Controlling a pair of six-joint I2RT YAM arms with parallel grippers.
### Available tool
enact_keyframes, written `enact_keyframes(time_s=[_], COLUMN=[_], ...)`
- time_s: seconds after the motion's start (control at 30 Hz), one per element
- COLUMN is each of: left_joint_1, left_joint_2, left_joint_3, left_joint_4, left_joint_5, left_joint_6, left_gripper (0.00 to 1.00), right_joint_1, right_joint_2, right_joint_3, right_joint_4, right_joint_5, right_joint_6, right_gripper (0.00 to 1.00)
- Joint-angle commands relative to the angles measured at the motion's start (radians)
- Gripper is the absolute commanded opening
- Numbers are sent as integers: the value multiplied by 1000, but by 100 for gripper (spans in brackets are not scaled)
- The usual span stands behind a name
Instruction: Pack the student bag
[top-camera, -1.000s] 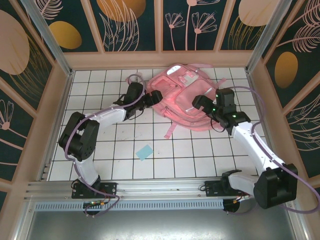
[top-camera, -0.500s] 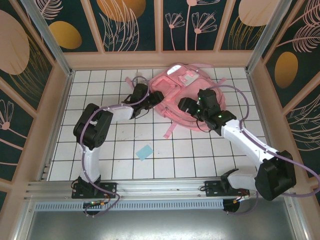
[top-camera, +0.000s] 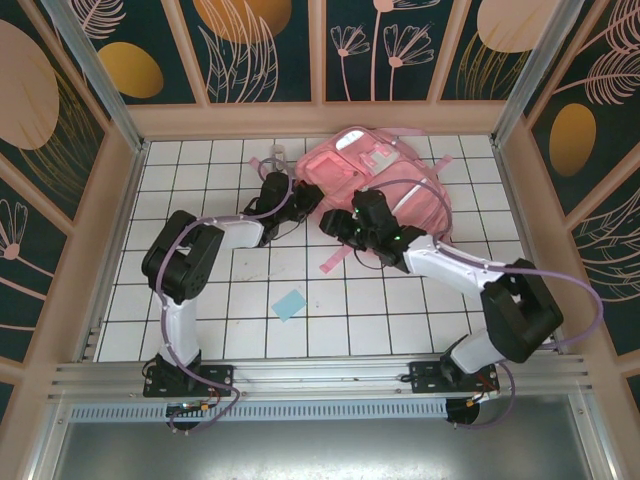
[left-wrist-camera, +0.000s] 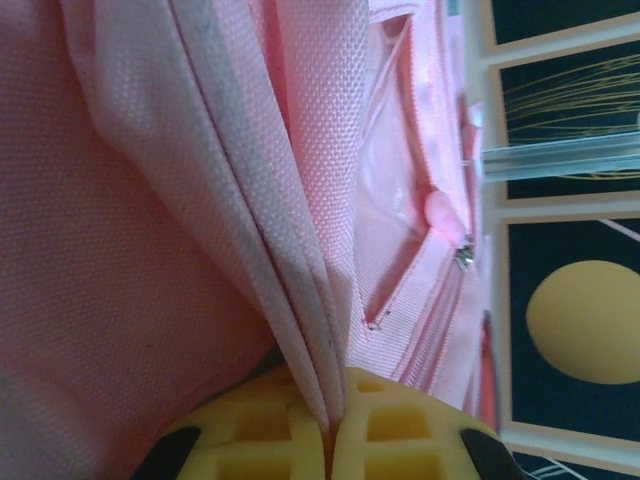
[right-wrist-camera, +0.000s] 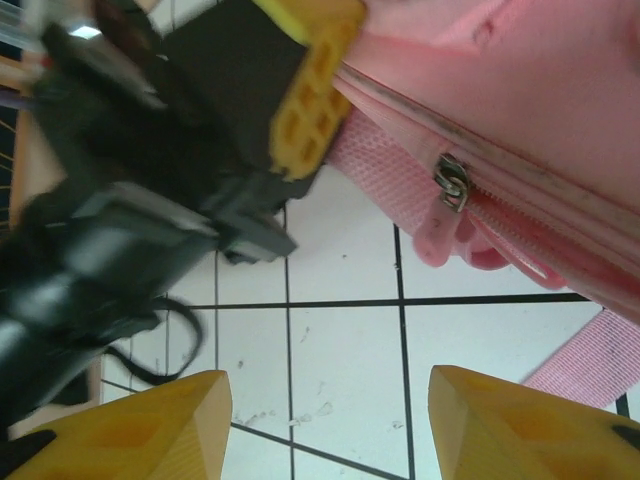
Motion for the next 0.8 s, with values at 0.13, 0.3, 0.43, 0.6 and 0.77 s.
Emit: enact_keyframes(time_s=[0.13, 0.3, 0.43, 0.6, 0.77], left_joint_1=[-23, -31, -41, -42, -41], left_joint_2=[-91, -100, -120, -130, -121], left_joint_3=[-22, -51, -77, -86, -78], left_joint_4=[151, 183, 190, 190, 191], left_joint_5=[45, 50, 40, 34, 42], left_joint_6=[-90, -121, -128, -129, -131], left_gripper=[0, 0, 0, 0, 0], right_joint_1=[7, 2, 1, -5, -12], right_joint_2=[64, 110, 175, 210, 181], right_joint_3=[-12, -20, 33, 45, 22], right_joint_4=[85, 170, 185, 207, 204], right_joint_5=[68, 114, 158, 181, 232], right_joint_6=[44, 41, 29, 33, 24], right_gripper=[53, 48, 43, 34, 25])
